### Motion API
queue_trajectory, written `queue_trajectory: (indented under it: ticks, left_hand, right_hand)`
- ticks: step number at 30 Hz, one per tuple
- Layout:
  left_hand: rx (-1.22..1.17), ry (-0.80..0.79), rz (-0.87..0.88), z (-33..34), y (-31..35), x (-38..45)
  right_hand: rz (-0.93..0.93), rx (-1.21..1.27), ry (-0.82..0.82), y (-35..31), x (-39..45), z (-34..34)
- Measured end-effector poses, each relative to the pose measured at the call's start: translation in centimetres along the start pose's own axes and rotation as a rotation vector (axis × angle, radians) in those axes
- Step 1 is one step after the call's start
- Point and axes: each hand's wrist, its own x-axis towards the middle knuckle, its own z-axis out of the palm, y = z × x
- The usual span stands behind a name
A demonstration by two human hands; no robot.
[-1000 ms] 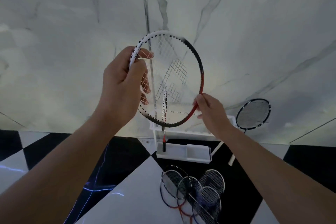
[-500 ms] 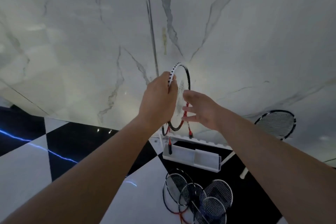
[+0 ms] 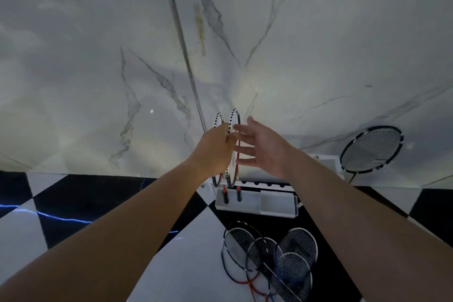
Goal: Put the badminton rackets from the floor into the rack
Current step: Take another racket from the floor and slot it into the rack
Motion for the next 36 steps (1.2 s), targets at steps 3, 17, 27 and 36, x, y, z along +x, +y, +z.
queue_trajectory:
  ticks: [3, 17, 27, 36]
  left_hand:
    - [0.046, 0.008, 0.032, 0.0, -0.5, 0.6]
    - [0.099, 0.008, -0.046, 1.0, -1.2, 1.2]
    - [0.142, 0.022, 0.024, 0.2, -0.8, 0.8]
    - [0.017, 0.206, 0.07, -2.7, 0.9, -0.2]
  right_hand:
    - [0.011, 0.016, 0.0, 0.3, 0.8, -0.1]
    - [0.041, 0.063, 0.017, 1.3, 2.2, -0.2]
    - [0.047, 0.029, 0.041, 1.5, 1.7, -0.1]
    - [-0.17, -0.103, 0.35, 3.3, -0.6, -2.7]
